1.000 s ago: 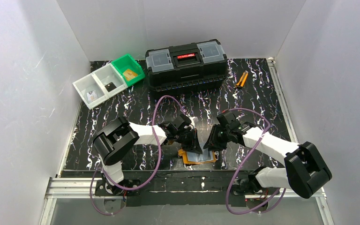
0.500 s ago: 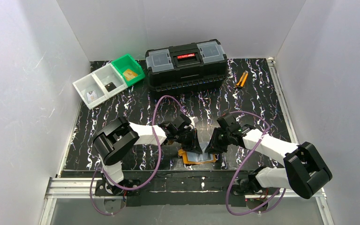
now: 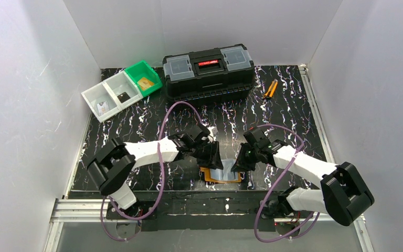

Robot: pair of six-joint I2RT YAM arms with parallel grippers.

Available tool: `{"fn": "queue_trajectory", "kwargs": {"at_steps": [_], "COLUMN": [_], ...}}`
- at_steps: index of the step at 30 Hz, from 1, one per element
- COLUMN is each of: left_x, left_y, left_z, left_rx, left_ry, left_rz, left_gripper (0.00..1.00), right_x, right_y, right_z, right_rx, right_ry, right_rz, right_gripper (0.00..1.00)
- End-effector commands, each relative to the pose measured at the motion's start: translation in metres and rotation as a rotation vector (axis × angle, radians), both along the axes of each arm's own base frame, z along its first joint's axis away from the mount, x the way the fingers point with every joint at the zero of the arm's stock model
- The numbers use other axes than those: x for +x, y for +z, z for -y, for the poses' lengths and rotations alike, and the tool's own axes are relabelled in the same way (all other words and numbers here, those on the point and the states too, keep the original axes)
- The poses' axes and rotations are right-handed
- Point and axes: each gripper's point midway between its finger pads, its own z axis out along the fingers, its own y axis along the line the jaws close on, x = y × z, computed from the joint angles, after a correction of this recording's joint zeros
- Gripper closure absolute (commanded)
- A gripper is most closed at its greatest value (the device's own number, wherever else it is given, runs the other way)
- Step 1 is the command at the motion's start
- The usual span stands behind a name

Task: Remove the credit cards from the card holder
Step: Remove the credit card from the card holder.

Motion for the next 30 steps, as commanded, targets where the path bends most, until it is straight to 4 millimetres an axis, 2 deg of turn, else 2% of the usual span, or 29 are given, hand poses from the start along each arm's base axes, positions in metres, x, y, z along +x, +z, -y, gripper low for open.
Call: {"fn": "queue_trajectory", "kwargs": {"at_steps": [1, 4, 7, 12, 16, 23, 27, 30], "left_x": [0.007, 0.007, 0.006, 0.004, 0.005, 0.006, 0.007, 0.01], "left_y": [0.012, 0.007, 0.0, -0.006, 0.002, 0.024, 0.036, 0.04], "left_z": [-0.039, -0.057, -0.065, -0.067, -0.066, -0.069, -0.082, -0.098], "left_rx": [0.155, 0.218, 0.253, 0.265, 0.243, 0.22, 0.244, 0.301], "left_ry": [0.032, 0.047, 0.052, 0.053, 0.056, 0.054, 0.08, 0.118], "left_rz": [0.082, 0.096, 0.091, 0.081, 0.097, 0.134, 0.17, 0.199], "left_gripper": [0.63, 0.72, 0.8, 0.88, 0.92, 0.98, 0.98, 0.99], "right_x": [0.004, 0.006, 0.009, 0.012, 0.013, 0.017, 0.015, 0.009], "right_y": [0.016, 0.023, 0.029, 0.036, 0.034, 0.037, 0.039, 0.036], "right_z": [-0.003, -0.008, -0.017, -0.042, -0.066, -0.097, -0.104, -0.106], "right_rx": [0.01, 0.018, 0.021, 0.024, 0.021, 0.034, 0.028, 0.019], "right_ry": [0.011, 0.021, 0.038, 0.082, 0.122, 0.156, 0.164, 0.173], "right_rz": [0.037, 0.048, 0.053, 0.055, 0.042, 0.039, 0.041, 0.031], "right_gripper": [0.99, 0.99, 0.99, 0.99, 0.98, 0.74, 0.59, 0.53]}}
